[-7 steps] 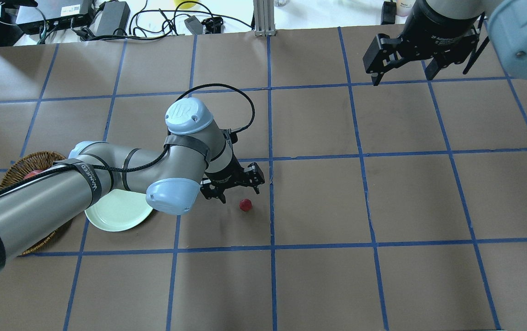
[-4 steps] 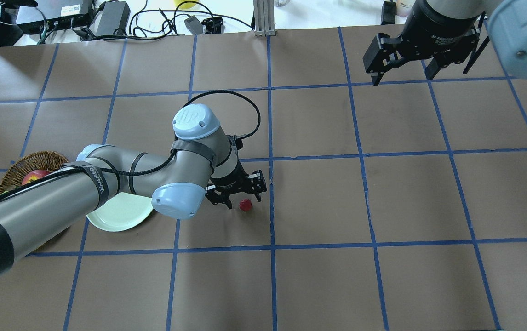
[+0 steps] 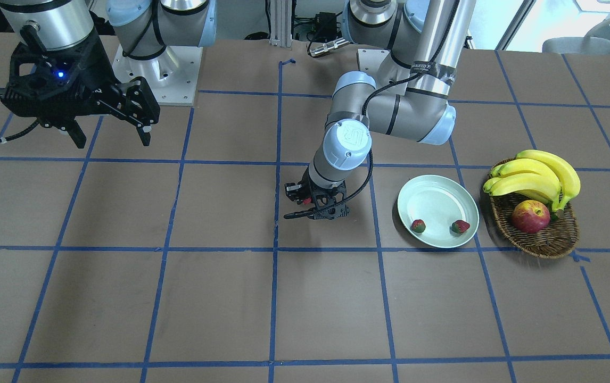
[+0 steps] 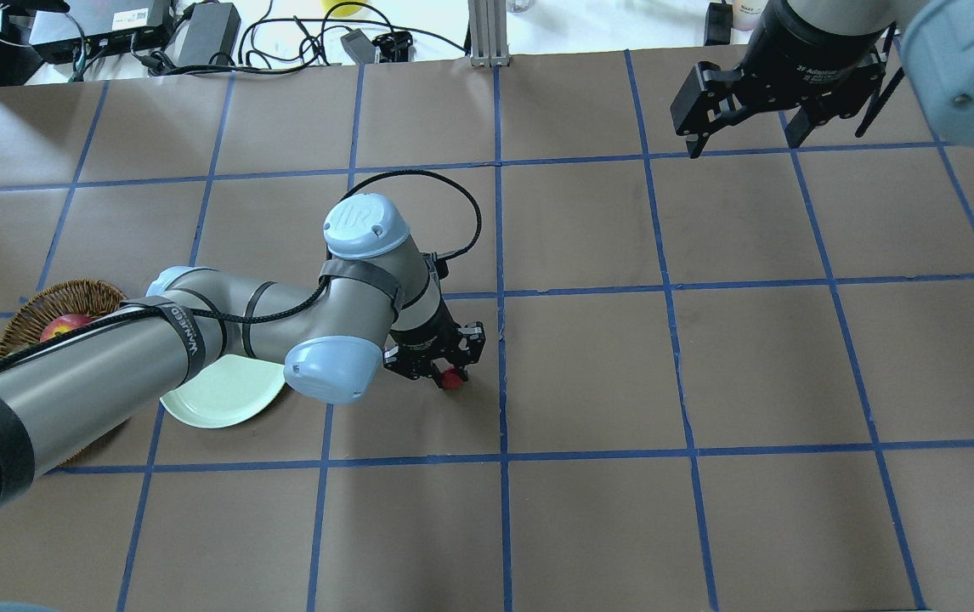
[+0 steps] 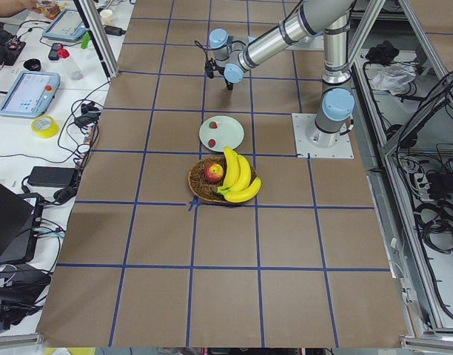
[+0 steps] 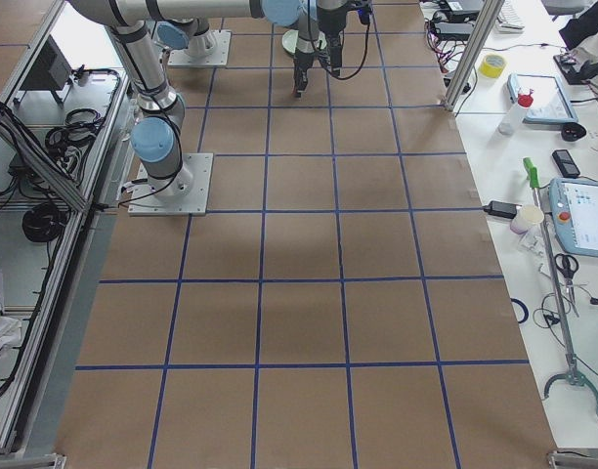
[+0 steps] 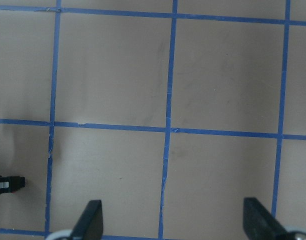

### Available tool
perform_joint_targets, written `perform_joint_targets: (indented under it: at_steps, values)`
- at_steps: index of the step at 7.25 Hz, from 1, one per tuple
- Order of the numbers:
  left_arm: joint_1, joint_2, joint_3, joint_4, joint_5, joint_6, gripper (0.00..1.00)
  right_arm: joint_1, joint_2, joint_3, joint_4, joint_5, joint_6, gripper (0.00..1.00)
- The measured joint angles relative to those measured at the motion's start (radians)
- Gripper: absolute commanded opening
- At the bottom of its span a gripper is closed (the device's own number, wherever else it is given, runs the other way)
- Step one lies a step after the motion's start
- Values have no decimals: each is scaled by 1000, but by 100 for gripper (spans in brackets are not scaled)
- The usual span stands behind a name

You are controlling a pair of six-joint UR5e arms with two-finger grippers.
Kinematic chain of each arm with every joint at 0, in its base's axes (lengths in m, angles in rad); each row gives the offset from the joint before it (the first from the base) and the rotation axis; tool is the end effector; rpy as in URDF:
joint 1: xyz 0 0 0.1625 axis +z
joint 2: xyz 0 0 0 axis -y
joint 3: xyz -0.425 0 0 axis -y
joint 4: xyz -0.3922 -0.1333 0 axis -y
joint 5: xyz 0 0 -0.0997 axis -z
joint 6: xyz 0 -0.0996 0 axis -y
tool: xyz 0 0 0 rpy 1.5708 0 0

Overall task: Collect all strawberries into plate
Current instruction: 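Carry the strawberry over the plate and open the left gripper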

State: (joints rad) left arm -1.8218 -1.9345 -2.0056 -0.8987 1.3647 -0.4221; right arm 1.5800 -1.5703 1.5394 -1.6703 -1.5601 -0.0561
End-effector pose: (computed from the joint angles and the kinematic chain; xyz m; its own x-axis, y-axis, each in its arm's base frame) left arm -0.2759 -0.4573 0.1695 -0.9717 -0.1947 0.1335 -0.1663 0.9660 0.1982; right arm 0.1390 -0.5028 0.5138 -0.9978 -0.0662 -0.0033 -0.0652 0.9893 -0.1304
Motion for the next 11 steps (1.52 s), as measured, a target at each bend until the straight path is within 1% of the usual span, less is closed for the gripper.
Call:
perform_joint_targets:
  at_steps: [2,3,5,6,7,8,9,10,11]
  values:
    - [39,27,34,-32,22,8,0,0,0,0,0,0,0,100]
    - [91,40,78,-96,52,37,0,0,-1,-1,0,0,0,100]
    - [234,67,174,-274,149,210,0,0,-1,0,0,0,0,100]
    - [317,74,194,-328,193,308,0,0,-1,0,0,0,1,100]
    - [383,76,195,-351,212,388,0,0,0,0,-3,0,0,100]
    - [432,73,187,-359,220,454,3,0,0,0,-9,-1,0,100]
    - [463,71,171,-361,221,498,55,0,1,0,-12,0,0,100]
    - [477,74,158,-361,221,522,100,0,1,0,-13,0,-1,100]
    - [484,78,150,-362,223,532,100,0,1,0,-14,0,-1,100]
